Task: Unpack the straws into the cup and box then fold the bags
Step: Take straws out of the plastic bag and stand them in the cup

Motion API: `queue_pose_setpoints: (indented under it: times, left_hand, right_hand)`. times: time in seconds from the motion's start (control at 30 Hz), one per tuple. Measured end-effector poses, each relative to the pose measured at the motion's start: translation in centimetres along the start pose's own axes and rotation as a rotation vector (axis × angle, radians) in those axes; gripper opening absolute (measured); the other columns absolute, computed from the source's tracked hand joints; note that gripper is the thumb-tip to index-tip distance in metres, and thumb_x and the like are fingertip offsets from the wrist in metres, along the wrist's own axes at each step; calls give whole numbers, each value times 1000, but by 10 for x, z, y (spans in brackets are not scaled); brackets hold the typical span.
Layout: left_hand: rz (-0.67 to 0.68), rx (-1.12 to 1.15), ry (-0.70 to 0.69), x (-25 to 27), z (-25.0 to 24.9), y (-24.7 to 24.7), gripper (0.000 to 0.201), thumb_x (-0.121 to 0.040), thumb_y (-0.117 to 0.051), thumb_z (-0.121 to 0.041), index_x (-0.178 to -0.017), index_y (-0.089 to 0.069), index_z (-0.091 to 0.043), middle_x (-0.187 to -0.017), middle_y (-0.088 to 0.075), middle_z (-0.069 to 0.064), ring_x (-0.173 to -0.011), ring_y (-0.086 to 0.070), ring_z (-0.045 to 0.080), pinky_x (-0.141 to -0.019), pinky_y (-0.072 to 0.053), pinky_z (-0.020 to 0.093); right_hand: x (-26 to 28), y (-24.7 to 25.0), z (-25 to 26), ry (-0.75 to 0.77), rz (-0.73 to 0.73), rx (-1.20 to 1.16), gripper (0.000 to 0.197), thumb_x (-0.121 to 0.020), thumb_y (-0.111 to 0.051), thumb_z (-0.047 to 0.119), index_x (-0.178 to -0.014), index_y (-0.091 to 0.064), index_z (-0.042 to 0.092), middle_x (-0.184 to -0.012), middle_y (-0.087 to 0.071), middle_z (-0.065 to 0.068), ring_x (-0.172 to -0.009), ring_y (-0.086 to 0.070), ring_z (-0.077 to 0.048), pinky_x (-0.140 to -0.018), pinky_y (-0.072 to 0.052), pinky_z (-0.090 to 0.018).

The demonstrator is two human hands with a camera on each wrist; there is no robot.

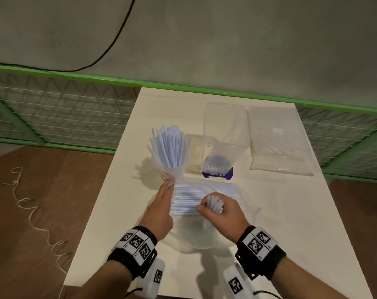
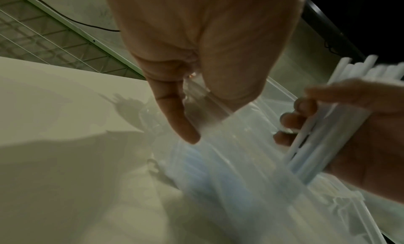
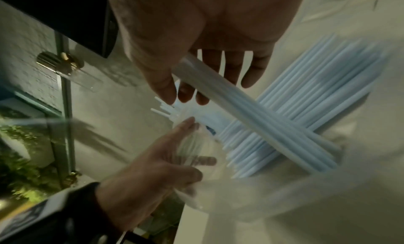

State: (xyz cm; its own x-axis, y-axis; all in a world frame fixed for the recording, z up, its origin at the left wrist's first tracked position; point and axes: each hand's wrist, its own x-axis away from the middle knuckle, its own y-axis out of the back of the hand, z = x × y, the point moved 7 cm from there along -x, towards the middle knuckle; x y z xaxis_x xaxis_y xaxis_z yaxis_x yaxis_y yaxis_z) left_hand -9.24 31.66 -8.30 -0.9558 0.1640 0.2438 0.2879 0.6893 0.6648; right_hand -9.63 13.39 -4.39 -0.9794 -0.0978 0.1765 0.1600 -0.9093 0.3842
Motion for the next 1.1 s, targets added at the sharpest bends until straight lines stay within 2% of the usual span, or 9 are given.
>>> queue_pose_setpoints:
  times: [0.17, 0.33, 0.5, 0.6, 0.7, 0.8, 0.9, 1.03, 1.1]
  left_hand:
    - [8, 16, -1, 2, 0, 0, 105, -72, -40, 22, -159, -9, -28, -165, 0, -19, -149, -20, 5, -111, -22, 13]
    - [28, 37, 18, 2, 1, -1, 107, -72, -40, 22, -159, -6, -31, -165, 2, -21, -149, -22, 8, -111, -27, 16]
    - [49, 64, 50, 7, 4, 2, 107, -74, -40, 21, -159, -4, -34, -163, 4, -25, -143, -38, 15, -110, -41, 28]
    - [56, 74, 77, 9, 8, 3, 109, -74, -39, 20, -157, -3, -41, -160, 5, -32, -131, -52, 21, -101, -49, 34]
    - [51, 85, 86, 11, 9, 4, 110, -76, -40, 20, -156, -1, -45, -160, 4, -32, -130, -53, 23, -100, -50, 34]
    - [50, 67, 70, 12, 7, 5, 108, -77, -41, 19, -157, -2, -42, -162, 4, -28, -134, -48, 22, -105, -46, 33]
    - [50, 66, 47, 13, 6, 7, 105, -76, -41, 18, -158, -5, -38, -163, 1, -25, -138, -44, 20, -109, -43, 34]
    - [44, 55, 41, 14, 6, 8, 102, -76, -40, 18, -158, -8, -33, -163, 2, -25, -140, -41, 18, -109, -43, 34]
    - [44, 53, 47, 14, 9, 9, 103, -76, -41, 18, -159, -6, -34, -163, 3, -24, -141, -40, 17, -110, -42, 32]
  right_hand:
    - [-6, 7, -17, 0, -95, 74, 16, -75, -79, 21, -76, -64, 16, -78, -66, 3, -74, -63, -10, -70, -50, -21]
    - [-11, 9, -3, 57, -19, 276, 16, -77, -74, 25, -66, -66, 18, -68, -65, 3, -66, -62, -10, -67, -50, -27]
    - [-28, 39, 101, 184, -30, 162, 20, -81, -75, 19, -64, -65, 19, -54, -62, 7, -46, -58, -2, -52, -45, -16]
    - [-46, 57, 174, 332, -99, 54, 20, -81, -77, 20, -68, -62, 21, -54, -61, 3, -41, -58, -9, -45, -46, -19]
    - [-71, 55, 216, 453, -170, 64, 19, -80, -77, 22, -70, -62, 17, -60, -63, -3, -43, -58, -8, -45, -49, -22]
    - [-101, 31, 221, 460, -169, 190, 23, -80, -76, 28, -71, -66, 9, -62, -66, -5, -50, -62, -10, -52, -56, -30]
    - [-123, 2, 199, 379, -73, 312, 29, -79, -75, 38, -80, -67, 10, -73, -69, -4, -66, -66, -17, -65, -58, -35]
    - [-131, -5, 179, 420, -103, 379, 37, -81, -74, 40, -107, -61, 18, -99, -64, 3, -80, -54, -6, -71, -44, -22]
    - [-131, -7, 179, 476, -127, 382, 51, -85, -69, 40, -128, -53, 17, -122, -57, 0, -104, -53, -10, -90, -44, -25]
